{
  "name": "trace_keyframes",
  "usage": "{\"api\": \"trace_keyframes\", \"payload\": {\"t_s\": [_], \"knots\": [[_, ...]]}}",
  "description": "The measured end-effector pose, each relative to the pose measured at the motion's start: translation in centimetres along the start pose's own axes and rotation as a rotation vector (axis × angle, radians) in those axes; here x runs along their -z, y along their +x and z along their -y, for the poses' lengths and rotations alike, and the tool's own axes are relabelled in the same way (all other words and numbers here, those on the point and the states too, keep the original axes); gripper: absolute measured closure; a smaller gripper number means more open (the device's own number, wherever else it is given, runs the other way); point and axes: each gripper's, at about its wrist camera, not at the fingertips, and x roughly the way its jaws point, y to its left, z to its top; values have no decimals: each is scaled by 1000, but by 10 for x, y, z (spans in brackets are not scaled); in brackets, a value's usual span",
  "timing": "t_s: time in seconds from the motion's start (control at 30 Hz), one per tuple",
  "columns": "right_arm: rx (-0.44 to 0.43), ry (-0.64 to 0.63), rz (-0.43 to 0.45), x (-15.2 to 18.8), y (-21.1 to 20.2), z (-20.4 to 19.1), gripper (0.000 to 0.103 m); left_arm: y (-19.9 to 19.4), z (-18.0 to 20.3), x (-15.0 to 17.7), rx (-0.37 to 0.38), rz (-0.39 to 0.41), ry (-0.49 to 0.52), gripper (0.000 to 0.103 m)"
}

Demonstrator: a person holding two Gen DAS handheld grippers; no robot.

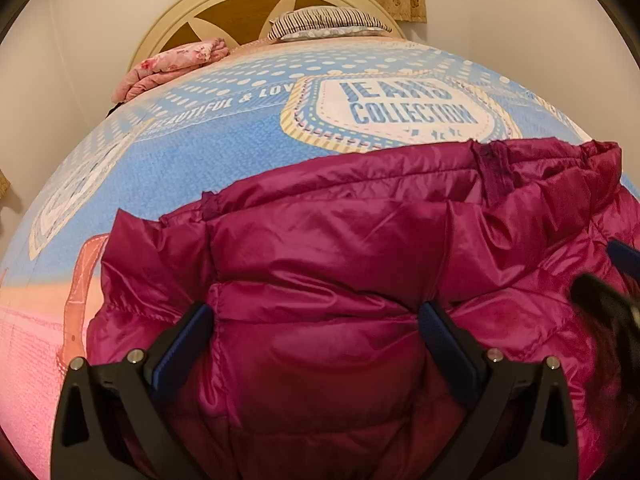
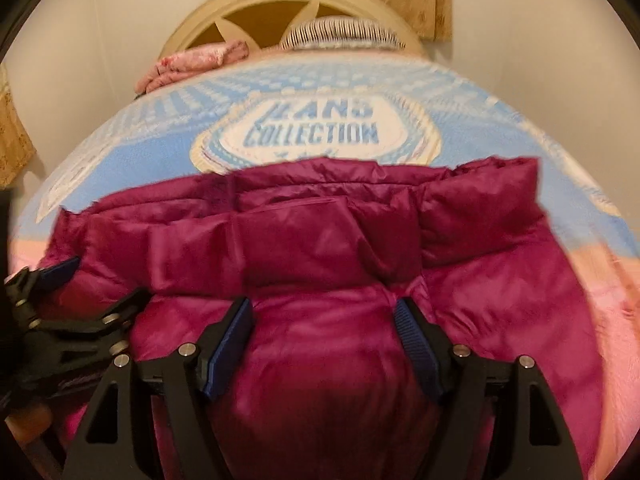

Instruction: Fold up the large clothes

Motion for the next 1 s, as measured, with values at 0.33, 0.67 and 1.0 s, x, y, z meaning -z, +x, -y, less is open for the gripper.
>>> {"api": "trace_keyframes", "payload": {"t_s": [0.33, 0.67, 1.0], "knots": [[6, -47, -12, 18, 14, -17, 26, 0, 0, -1, 1, 1, -1, 0], [31, -70, -50, 19, 23, -22, 22, 0, -1, 0, -2, 1, 2, 0], [40, -73, -48, 20, 23, -23, 22, -1, -4, -2, 13, -11, -2, 0]]}}
